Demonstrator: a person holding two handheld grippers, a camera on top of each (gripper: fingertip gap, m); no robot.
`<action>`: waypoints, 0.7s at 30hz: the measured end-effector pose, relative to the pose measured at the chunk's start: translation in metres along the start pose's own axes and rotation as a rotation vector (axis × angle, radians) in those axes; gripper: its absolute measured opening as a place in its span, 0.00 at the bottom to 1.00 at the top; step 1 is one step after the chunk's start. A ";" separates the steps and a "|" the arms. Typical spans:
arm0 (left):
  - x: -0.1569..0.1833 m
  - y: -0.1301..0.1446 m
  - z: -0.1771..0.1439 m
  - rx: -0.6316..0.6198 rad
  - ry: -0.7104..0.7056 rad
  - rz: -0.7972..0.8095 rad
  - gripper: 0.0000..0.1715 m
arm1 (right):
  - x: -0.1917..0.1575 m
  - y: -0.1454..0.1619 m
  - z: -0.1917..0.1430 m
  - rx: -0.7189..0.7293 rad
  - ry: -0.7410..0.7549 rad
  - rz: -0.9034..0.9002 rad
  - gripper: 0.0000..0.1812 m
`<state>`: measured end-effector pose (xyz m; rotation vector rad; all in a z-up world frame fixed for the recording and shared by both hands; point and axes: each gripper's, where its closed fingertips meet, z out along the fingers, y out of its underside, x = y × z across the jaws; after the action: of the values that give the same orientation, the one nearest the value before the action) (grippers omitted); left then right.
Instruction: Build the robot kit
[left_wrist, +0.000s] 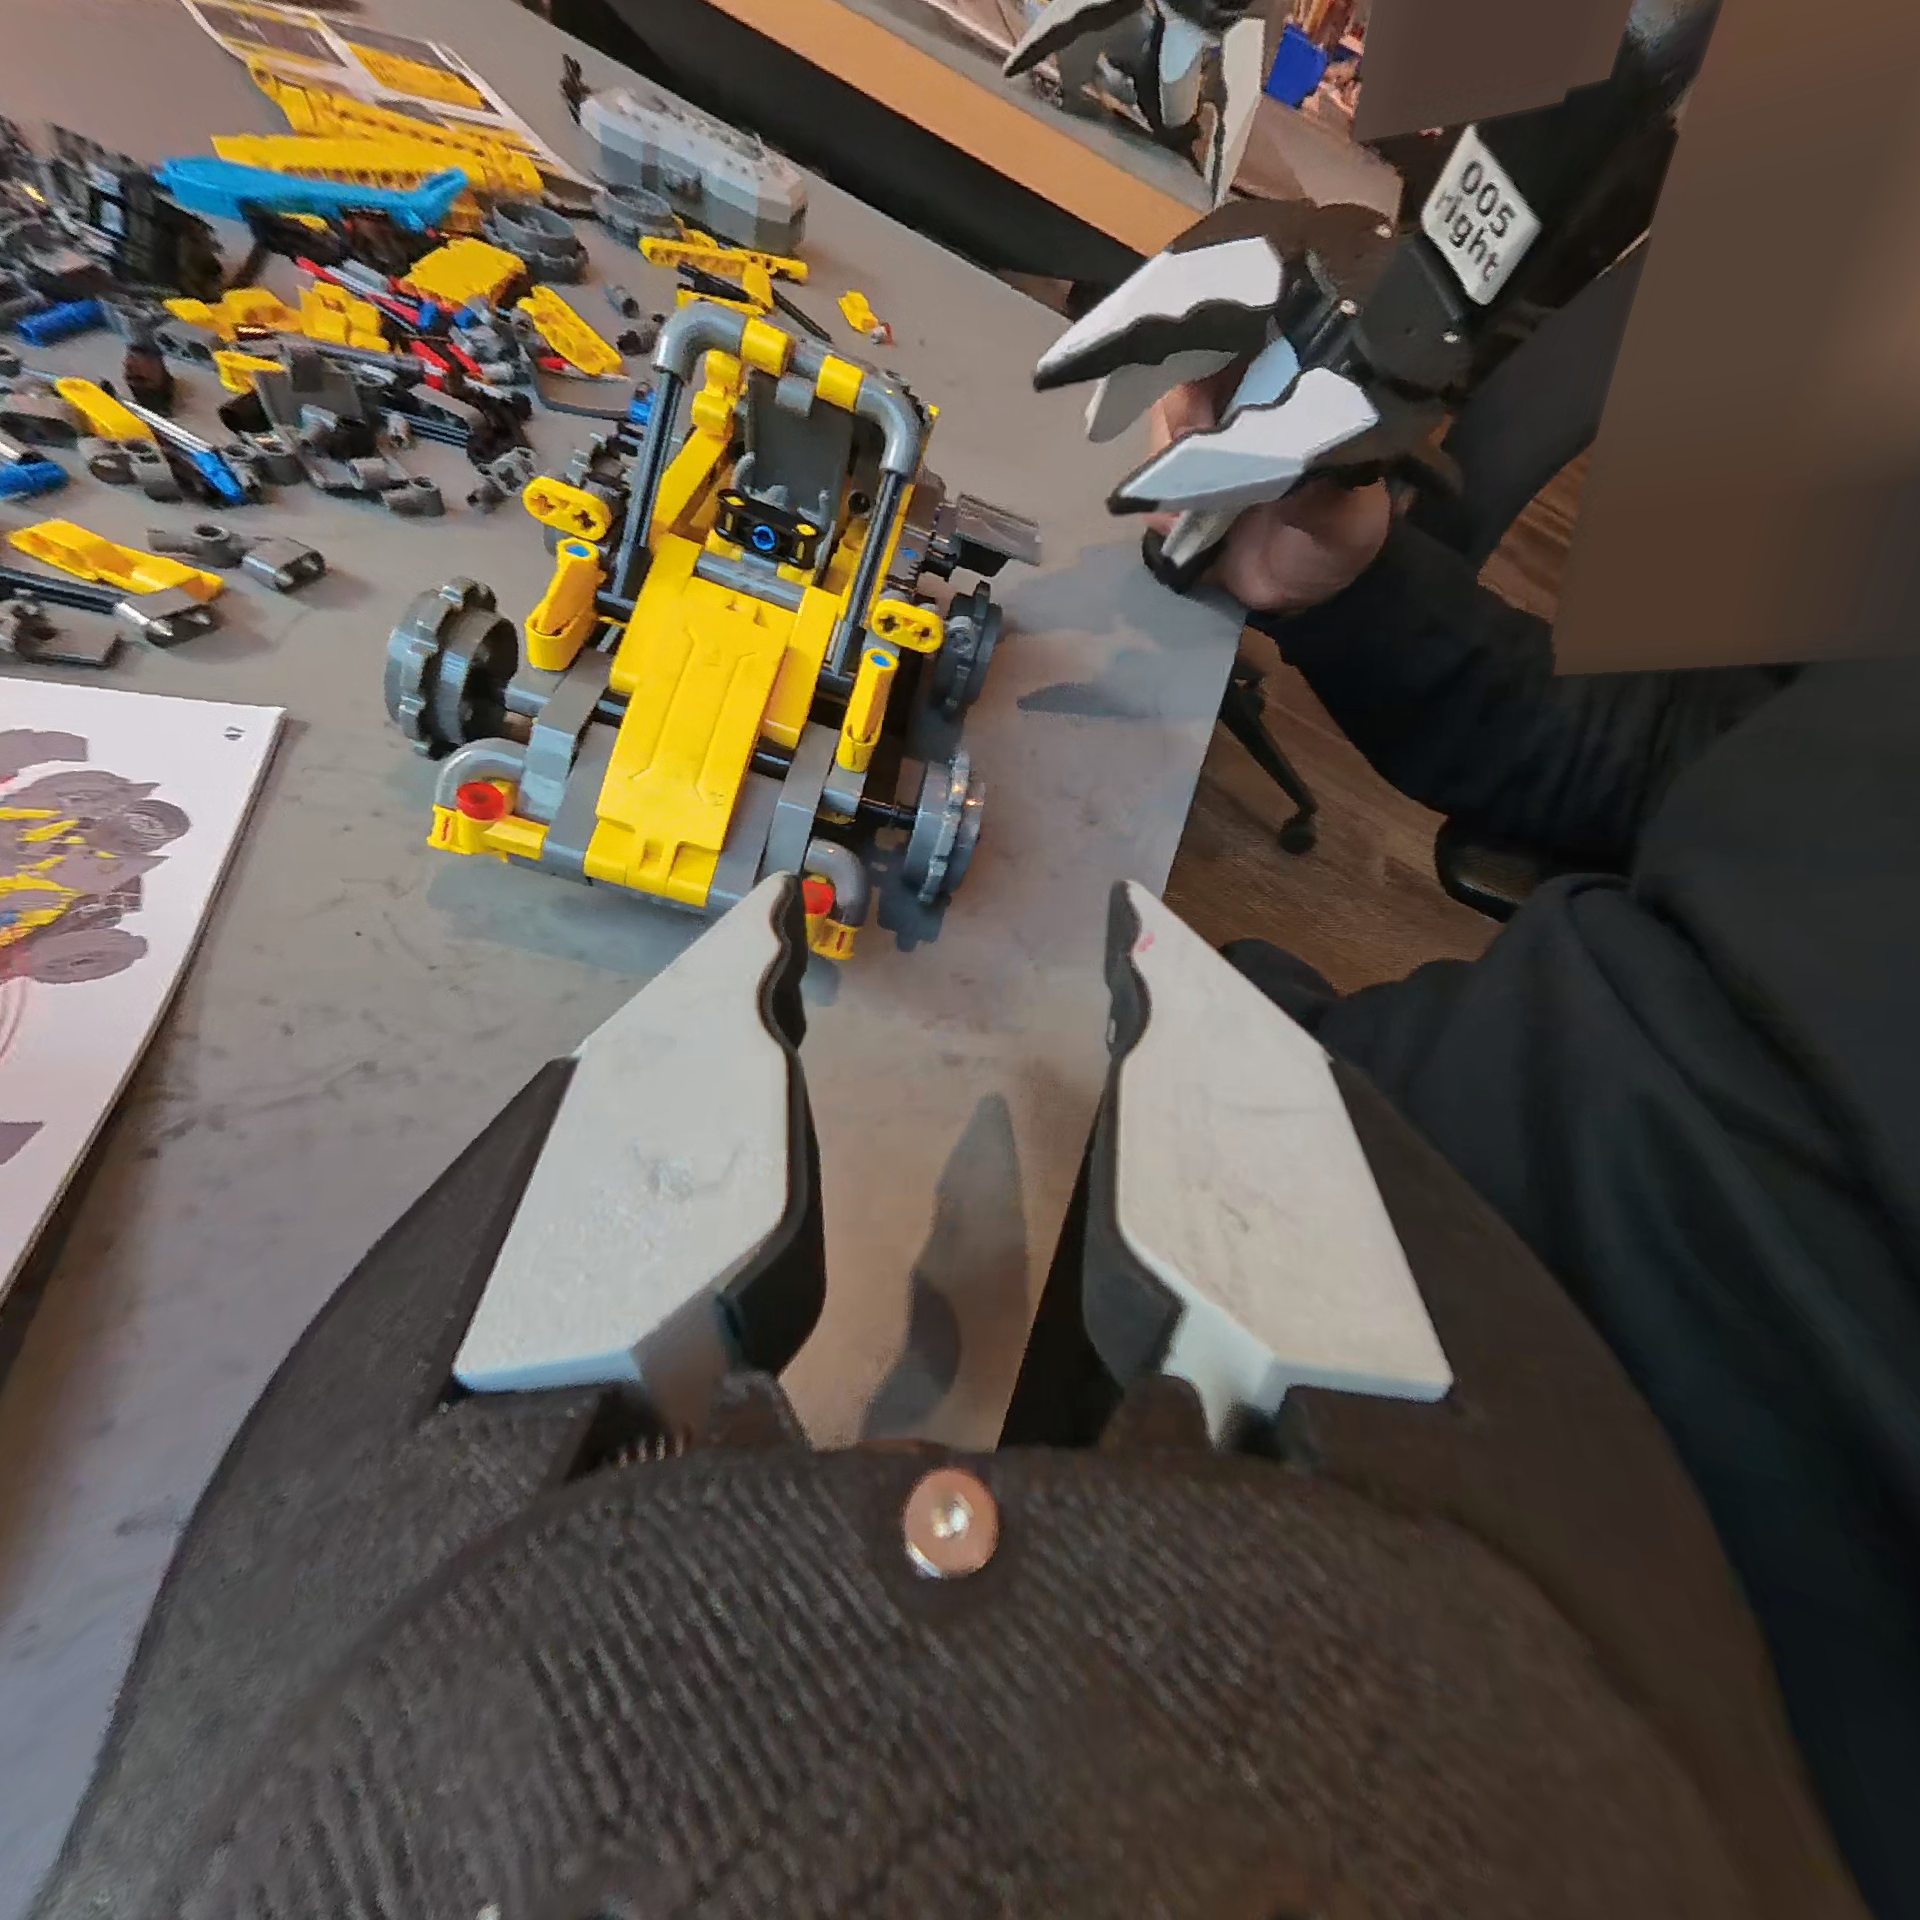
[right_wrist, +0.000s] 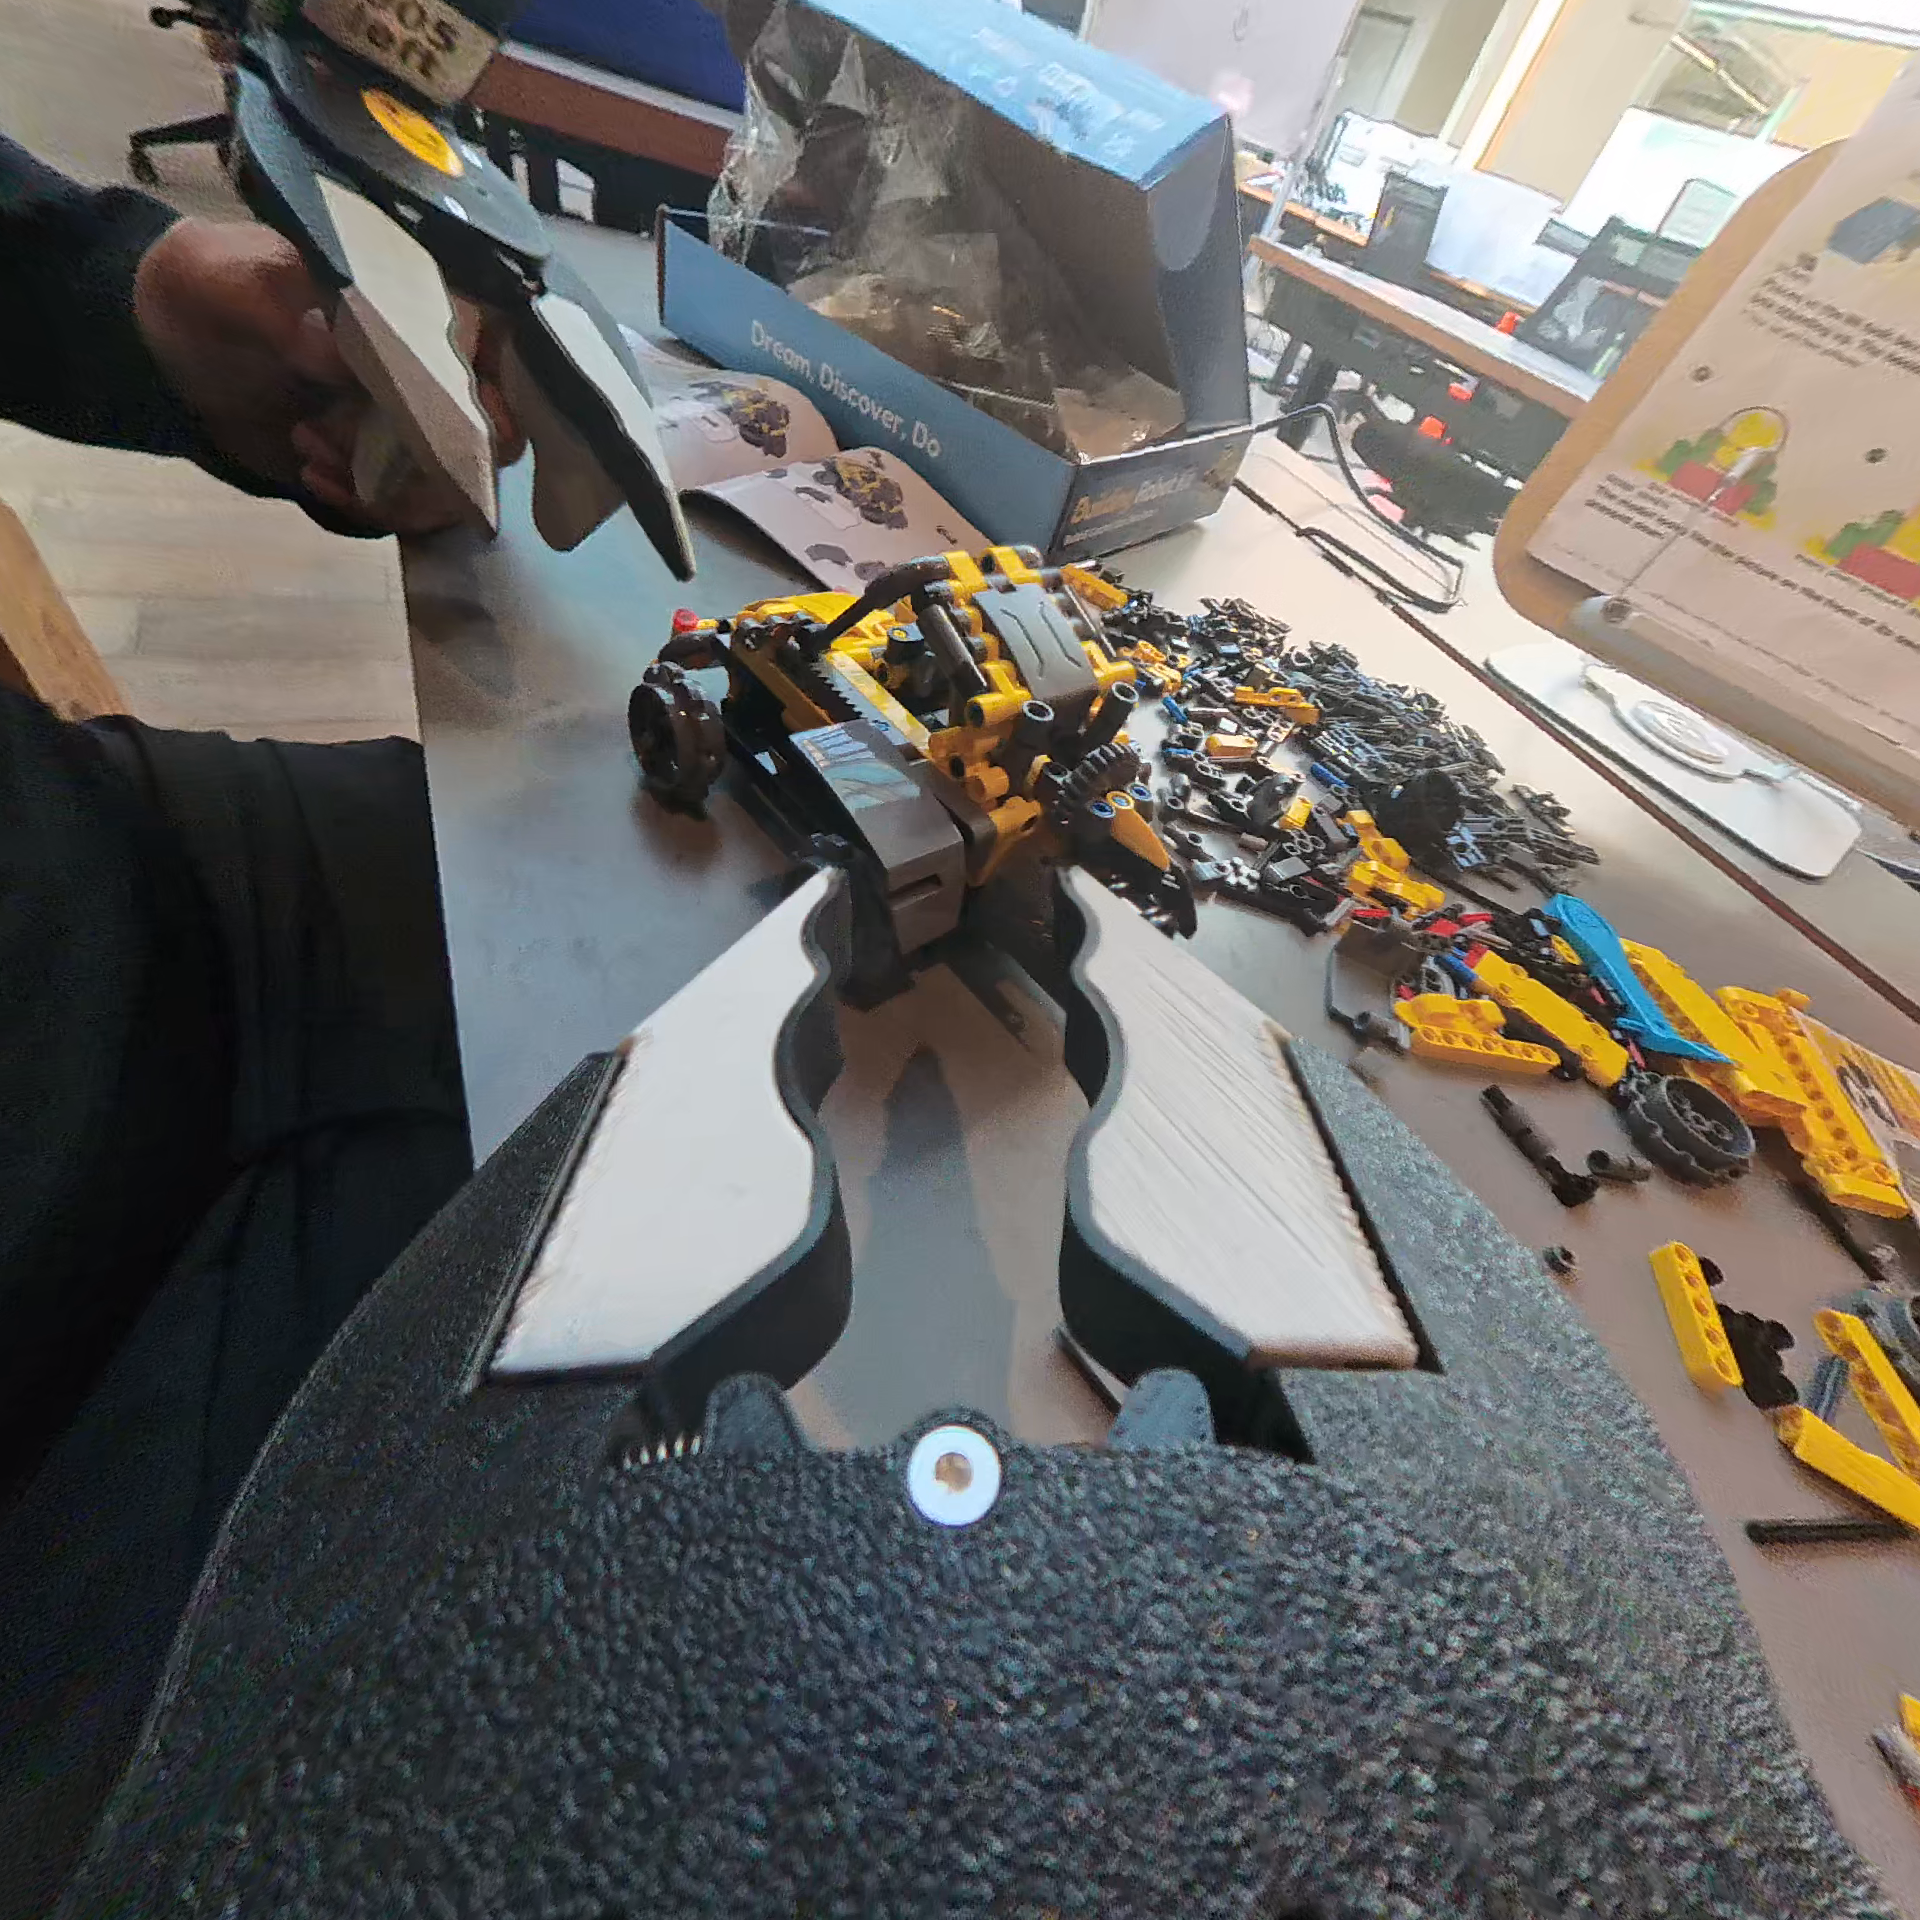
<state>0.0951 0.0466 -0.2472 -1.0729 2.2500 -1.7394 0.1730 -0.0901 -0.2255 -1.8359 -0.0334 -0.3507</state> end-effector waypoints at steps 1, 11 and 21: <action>0.001 0.000 0.000 0.003 0.005 0.008 0.31 | 0.000 -0.002 -0.002 0.016 -0.012 0.012 0.19; -0.005 -0.002 0.000 0.024 -0.073 0.033 0.29 | 0.001 -0.009 -0.016 0.092 -0.083 0.084 0.23; 0.005 -0.006 -0.005 0.073 -0.036 0.084 0.28 | -0.008 -0.002 0.000 0.019 -0.138 0.081 0.22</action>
<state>0.0918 0.0469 -0.2390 -0.9725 2.1595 -1.7408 0.1652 -0.0883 -0.2252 -1.8347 -0.0571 -0.1663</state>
